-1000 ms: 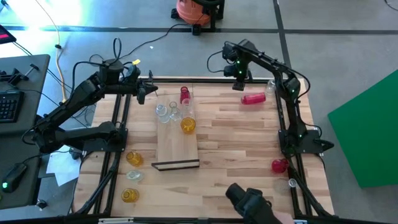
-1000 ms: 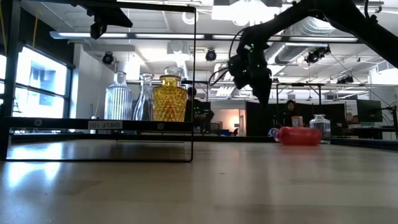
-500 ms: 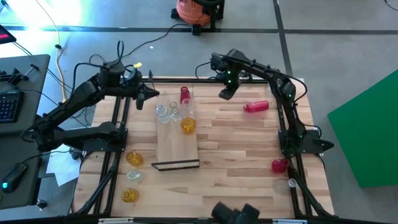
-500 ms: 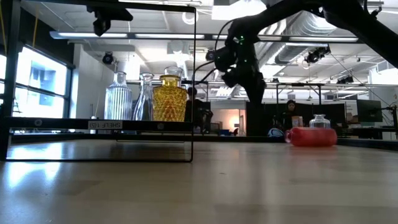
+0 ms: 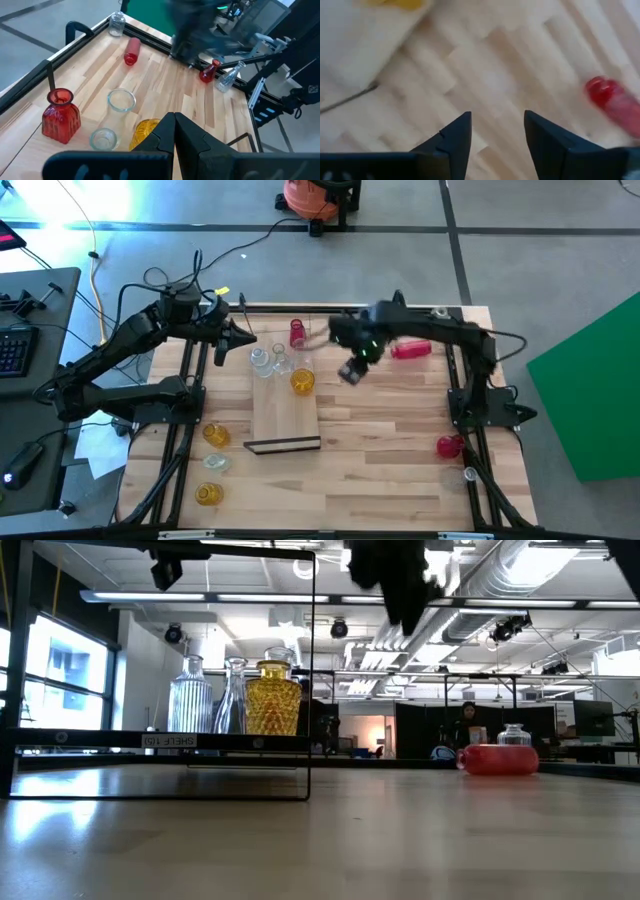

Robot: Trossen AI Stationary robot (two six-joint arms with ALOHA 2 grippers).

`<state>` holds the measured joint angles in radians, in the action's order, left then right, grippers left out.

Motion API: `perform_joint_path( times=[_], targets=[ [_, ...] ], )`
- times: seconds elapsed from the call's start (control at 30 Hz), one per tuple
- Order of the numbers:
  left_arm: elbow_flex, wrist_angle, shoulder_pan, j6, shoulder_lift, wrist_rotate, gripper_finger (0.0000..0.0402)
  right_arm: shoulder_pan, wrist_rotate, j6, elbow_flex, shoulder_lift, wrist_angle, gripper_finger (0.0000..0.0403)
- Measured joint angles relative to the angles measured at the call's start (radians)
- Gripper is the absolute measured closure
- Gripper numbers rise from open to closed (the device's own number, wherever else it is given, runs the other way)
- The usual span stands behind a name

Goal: Sort vases onto shelf
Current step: Put the bottom red vase on the shelf

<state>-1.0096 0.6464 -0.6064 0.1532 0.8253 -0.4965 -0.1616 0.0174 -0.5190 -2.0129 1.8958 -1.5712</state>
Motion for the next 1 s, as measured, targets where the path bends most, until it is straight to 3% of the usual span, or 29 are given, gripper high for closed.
perform_joint_path(
  times=[0.13, 0.27, 0.47, 0.63, 0.7, 0.9, 1.0],
  targets=[
    [0.0, -0.003, 0.0, -0.031, -0.008, 0.0, 0.0401, 0.125, -0.117, -0.029, 0.0, -0.099, 0.0, 0.0259],
    [0.0, -0.008, 0.0, -0.035, -0.007, 0.0, 0.0401, 0.15, -0.141, -0.019, 0.039, -0.2, 0.005, 0.0265],
    [0.0, -0.01, 0.0, 0.001, -0.007, 0.0, 0.0401, 0.038, -0.081, 0.04, 0.397, -0.439, -0.005, 0.0265],
    [0.0, -0.022, 0.0, 0.026, -0.007, 0.0, 0.0401, -0.125, 0.089, 0.308, 0.677, -0.585, 0.043, 0.0265],
    [0.0, -0.037, 0.0, 0.026, -0.003, 0.0, 0.0401, -0.196, 0.107, 0.438, 0.745, -0.599, 0.045, 0.0265],
    [0.0, -0.135, 0.0, 0.09, 0.011, 0.0, 0.0401, -0.367, 0.101, 0.848, 0.838, -0.51, 0.114, 0.0265],
    [0.0, -0.171, -0.001, 0.121, 0.019, 0.001, 0.0401, -0.419, 0.03, 1.012, 0.837, -0.421, 0.185, 0.0265]
  ],
)
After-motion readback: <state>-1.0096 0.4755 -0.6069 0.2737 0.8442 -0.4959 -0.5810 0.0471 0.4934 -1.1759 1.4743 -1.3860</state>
